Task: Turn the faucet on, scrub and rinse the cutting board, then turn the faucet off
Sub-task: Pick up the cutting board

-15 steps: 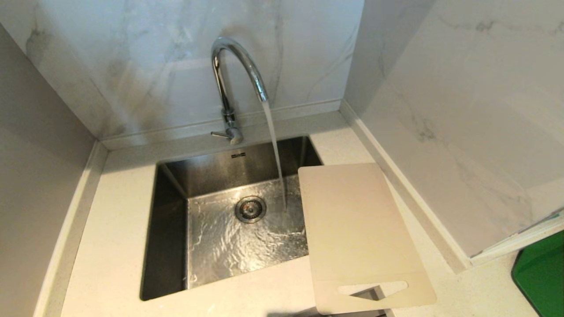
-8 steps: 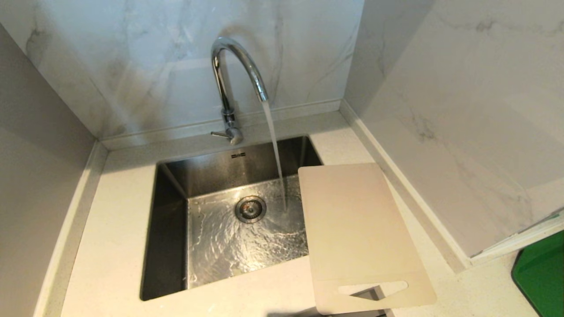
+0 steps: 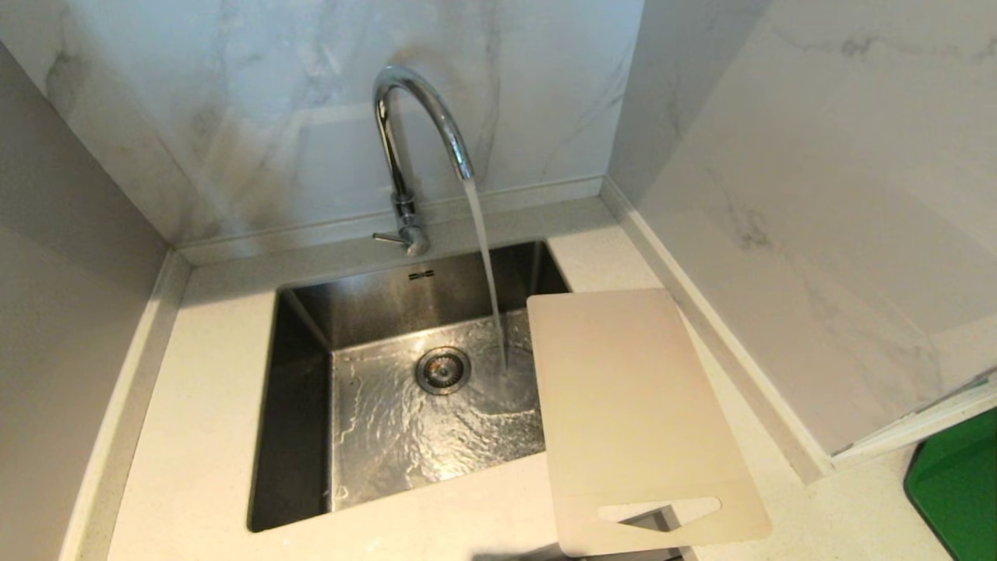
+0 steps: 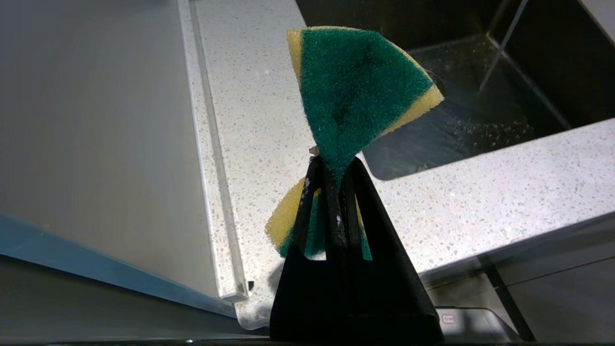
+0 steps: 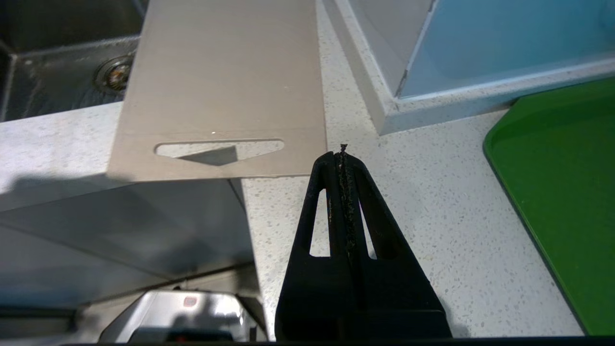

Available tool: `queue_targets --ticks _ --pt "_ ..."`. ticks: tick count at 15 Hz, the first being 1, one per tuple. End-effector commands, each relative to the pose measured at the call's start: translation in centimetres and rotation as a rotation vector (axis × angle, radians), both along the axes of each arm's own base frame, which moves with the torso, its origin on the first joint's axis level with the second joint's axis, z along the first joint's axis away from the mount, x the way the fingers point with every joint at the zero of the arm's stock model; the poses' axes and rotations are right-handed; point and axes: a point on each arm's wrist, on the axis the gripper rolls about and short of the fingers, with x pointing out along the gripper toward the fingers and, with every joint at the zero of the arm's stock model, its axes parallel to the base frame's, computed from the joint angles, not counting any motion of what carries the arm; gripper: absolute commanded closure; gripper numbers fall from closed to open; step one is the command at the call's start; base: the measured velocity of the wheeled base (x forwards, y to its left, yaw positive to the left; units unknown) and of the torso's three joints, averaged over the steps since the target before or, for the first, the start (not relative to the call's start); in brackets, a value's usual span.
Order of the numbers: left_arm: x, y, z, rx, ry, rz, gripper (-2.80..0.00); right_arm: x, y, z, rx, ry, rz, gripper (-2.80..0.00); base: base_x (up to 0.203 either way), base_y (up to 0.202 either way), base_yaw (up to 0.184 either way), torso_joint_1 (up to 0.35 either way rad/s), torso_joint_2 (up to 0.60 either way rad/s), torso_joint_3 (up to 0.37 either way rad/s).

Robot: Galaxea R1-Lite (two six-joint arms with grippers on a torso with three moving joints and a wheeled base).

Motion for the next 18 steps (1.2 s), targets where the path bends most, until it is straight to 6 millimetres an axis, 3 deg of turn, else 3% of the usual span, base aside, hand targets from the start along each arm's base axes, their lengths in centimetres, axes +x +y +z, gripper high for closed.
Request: queue_targets --ticks 1,5,9,13,18 --pt "0.0 0.0 0.0 0.0 -0.001 0.0 0.0 0.5 0.1 3.9 0.0 0.046 0.038 0.0 0.0 0.0 0.0 0.0 0.0 0.0" --pt "0.0 0.0 0.0 0.0 -0.001 0.0 0.0 3.8 0.3 9.6 -0.048 0.141 0.131 0.0 0.0 0.0 0.0 0.0 0.0 0.0" --pt "0.0 0.0 0.0 0.0 -0.001 0.0 0.0 7.5 0.4 15.1 -0.231 0.223 0.196 0.0 0.0 0.0 0.0 0.0 0.0 0.0" --pt "0.0 0.0 0.0 0.0 -0.001 0.0 0.0 9.5 0.9 16.7 -0.353 0.454 0.376 0.0 0.0 0.0 0.0 0.0 0.0 0.0" --pt "0.0 0.0 0.0 0.0 -0.001 0.0 0.0 13.3 1.3 16.7 -0.551 0.584 0.447 0.0 0.0 0.0 0.0 0.0 0.0 0.0"
